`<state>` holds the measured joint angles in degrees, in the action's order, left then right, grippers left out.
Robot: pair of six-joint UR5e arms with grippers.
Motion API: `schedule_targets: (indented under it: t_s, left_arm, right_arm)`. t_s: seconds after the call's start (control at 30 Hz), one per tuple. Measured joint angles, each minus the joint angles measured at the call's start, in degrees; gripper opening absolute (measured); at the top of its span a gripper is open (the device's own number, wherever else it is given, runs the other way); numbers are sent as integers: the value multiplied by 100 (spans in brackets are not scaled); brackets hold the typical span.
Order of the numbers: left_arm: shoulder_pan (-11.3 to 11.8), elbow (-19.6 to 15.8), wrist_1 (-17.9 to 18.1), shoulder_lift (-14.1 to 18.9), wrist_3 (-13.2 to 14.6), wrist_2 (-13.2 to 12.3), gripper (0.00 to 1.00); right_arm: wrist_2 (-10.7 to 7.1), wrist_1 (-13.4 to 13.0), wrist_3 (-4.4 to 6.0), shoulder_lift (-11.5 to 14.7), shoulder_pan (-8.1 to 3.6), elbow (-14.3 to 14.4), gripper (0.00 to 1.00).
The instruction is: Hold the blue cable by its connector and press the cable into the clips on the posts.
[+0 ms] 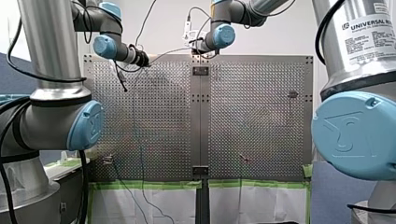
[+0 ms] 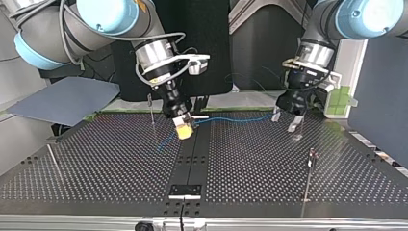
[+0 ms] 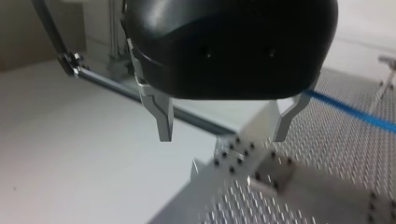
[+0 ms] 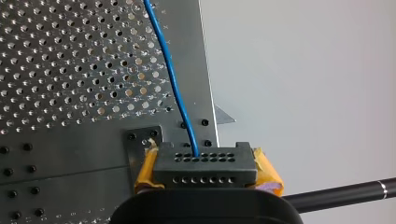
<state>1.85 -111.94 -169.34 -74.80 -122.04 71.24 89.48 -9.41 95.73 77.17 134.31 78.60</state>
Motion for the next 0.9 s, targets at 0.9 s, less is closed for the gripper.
schedule_targets:
  t_s: [0.9]
  left_arm:
    - [244, 416, -338, -155, 1411, 1412, 98]
  right_arm:
    - [0, 0, -26, -5, 4, 16, 0]
